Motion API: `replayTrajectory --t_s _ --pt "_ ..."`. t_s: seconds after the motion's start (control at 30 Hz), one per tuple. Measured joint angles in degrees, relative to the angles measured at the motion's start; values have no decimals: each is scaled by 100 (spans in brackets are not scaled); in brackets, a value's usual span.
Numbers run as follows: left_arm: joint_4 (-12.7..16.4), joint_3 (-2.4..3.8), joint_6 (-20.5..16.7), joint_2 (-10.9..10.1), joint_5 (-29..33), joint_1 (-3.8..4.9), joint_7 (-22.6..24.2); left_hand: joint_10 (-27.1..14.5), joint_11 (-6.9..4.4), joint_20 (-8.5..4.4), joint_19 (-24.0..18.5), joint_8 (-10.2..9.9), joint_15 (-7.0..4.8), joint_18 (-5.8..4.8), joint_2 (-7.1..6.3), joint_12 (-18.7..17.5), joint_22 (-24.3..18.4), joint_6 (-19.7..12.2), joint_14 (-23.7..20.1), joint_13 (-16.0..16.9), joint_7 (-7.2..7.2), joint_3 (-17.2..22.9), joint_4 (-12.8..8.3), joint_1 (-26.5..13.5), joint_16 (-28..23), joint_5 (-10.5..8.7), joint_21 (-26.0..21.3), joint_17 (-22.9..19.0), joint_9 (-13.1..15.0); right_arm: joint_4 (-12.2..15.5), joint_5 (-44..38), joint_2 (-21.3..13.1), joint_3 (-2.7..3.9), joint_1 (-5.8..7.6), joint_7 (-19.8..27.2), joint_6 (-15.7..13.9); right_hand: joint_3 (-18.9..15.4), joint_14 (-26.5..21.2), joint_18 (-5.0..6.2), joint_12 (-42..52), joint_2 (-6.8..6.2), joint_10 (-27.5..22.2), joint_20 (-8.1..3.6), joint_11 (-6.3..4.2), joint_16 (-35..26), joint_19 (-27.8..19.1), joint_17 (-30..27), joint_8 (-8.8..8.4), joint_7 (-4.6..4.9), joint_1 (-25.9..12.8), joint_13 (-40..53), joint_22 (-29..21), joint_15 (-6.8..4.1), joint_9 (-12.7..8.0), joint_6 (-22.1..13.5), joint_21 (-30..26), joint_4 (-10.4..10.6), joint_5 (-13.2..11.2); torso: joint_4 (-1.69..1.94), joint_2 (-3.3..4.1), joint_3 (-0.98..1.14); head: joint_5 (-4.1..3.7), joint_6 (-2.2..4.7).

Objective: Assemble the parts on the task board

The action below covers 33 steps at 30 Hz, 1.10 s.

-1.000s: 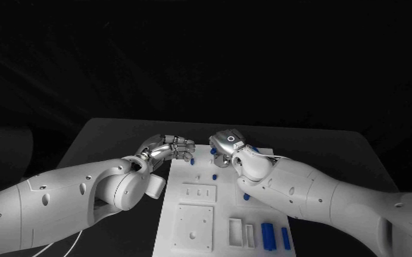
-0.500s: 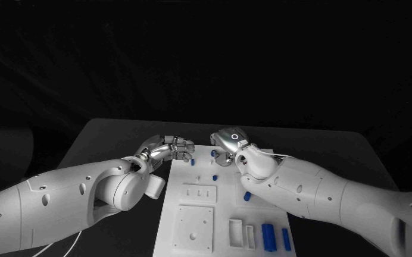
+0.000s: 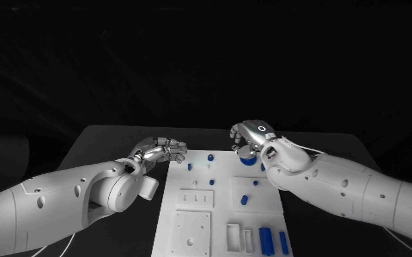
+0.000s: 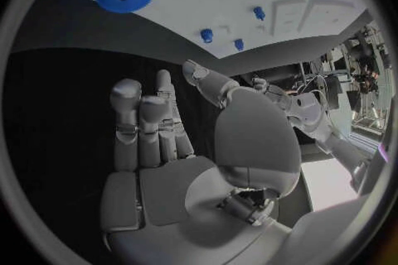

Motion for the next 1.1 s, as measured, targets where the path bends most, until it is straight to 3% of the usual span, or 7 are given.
replayTrajectory --t_s 0.33,0.43,0.6,0.7,0.83,0.93,1.1 --pt "-45 -1 30 -6 -63 0 40 0 0 0 0 0 0 0 23 0 -1 0 0 0 0 0 0 -23 0 0 22 5 0 -256 669 -258 3 39 205 351 -453 -1 88 538 9 363 -29 -137 9 -15 -15 -33 -105 -85 984 0 -144 26 -89 38 -17 123 -79 -55 86 30 -4" --pt "-29 -1 43 -7 -73 0 49 0 0 0 0 0 0 0 23 0 -1 0 0 0 0 0 0 -23 0 0 22 5 -1 -346 879 -236 0 35 287 499 -759 0 179 1674 -3 494 -76 -230 75 32 7 -106 -184 -194 2277 0 -242 30 -185 53 -89 348 -91 -60 110 30 -12" --pt "-25 -1 65 4 -85 -1 58 0 0 0 0 0 0 -1 23 0 -1 0 0 0 0 0 0 -23 0 0 22 4 -1 -532 1033 -116 0 24 409 709 -856 -12 170 4207 136 -496 -178 -207 453 48 349 -225 -150 -228 4884 0 -206 9 -304 371 -110 496 -93 -66 137 -12 -17" --pt "-23 -1 77 12 -90 -3 61 0 0 0 0 0 0 -1 23 0 -2 0 0 0 0 0 0 -23 0 0 22 7 0 -641 1078 -75 2 -28 439 793 -878 -77 158 4817 152 -596 -207 -226 599 19 534 -312 -86 -289 5428 0 -142 -40 -385 570 -132 551 -90 -66 137 -23 -18" --pt "-23 -1 91 32 -93 -6 63 0 0 0 0 0 0 -1 23 0 -2 0 0 0 0 0 0 -23 0 0 22 10 4 -740 1119 -66 -4 -79 450 884 -878 -114 58 5220 151 -712 -250 -128 682 -22 690 -393 -15 -289 5741 0 -105 -85 -521 739 -132 555 -85 -64 131 -24 -32" --pt "-23 -2 99 32 -96 -7 64 0 0 0 0 0 0 -1 23 0 -2 0 0 0 0 0 0 -23 0 0 22 9 4 -779 1131 -35 -4 -93 453 938 -878 -114 34 5487 175 -649 -259 -47 711 -31 763 -411 -4 -312 5934 0 -105 -94 -556 823 -132 555 -83 -64 120 -22 -46" --pt "-25 -3 105 45 -98 -8 65 0 0 0 0 0 0 -2 23 0 -2 0 0 0 0 0 0 -23 0 0 22 9 3 -881 1121 70 -10 -161 459 1021 -878 -114 33 5665 175 -583 -271 -54 724 -41 829 -423 -9 -312 6057 0 -105 -94 -587 873 -132 510 -85 -63 114 8 -70"
